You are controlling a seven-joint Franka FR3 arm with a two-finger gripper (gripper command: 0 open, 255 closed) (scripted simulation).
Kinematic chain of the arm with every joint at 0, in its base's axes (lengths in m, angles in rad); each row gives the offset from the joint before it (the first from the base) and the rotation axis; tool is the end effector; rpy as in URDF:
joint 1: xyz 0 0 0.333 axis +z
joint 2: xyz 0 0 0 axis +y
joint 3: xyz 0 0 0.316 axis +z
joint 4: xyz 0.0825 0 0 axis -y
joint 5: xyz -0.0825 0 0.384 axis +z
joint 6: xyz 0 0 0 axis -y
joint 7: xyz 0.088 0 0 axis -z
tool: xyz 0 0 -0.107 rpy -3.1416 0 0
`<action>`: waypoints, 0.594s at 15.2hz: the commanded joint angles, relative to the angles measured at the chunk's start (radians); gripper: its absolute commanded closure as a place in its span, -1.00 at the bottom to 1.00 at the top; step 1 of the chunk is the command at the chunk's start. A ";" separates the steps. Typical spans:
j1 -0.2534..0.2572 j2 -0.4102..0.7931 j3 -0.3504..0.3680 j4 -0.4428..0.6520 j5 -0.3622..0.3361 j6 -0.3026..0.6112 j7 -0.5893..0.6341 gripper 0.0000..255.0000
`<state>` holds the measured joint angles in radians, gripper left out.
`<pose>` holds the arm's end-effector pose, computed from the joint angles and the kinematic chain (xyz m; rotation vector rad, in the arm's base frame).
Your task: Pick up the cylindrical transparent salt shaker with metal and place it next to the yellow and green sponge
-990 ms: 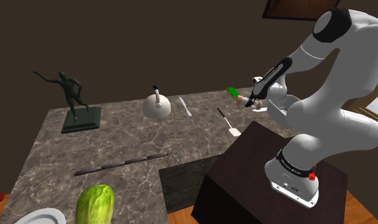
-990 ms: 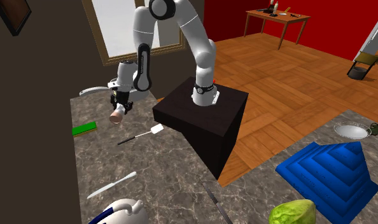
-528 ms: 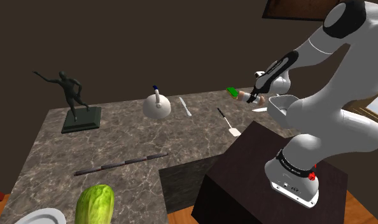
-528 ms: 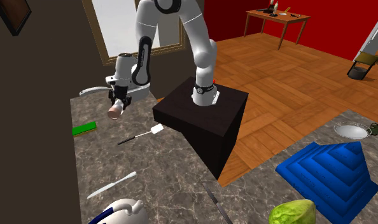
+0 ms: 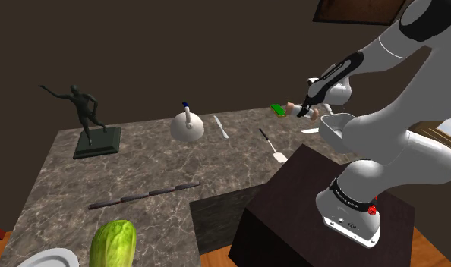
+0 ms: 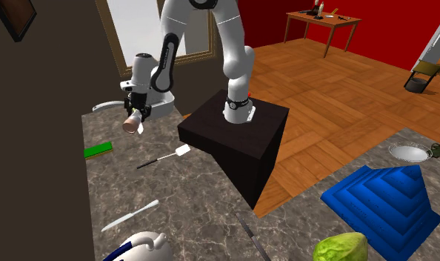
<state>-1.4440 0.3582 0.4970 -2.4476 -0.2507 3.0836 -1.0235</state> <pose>0.3205 -0.3983 0.2107 2.8663 0.3898 0.4021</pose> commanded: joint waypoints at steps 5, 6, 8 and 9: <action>-0.008 0.083 -0.006 0.165 -0.004 -0.096 -0.036 1.00; -0.005 0.108 -0.013 0.210 -0.007 -0.118 -0.043 1.00; 0.002 0.160 -0.023 0.302 -0.012 -0.164 -0.059 1.00; 0.006 0.187 -0.028 0.350 -0.013 -0.187 -0.067 1.00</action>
<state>-1.4458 0.5174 0.4745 -2.1527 -0.2623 2.9265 -1.0847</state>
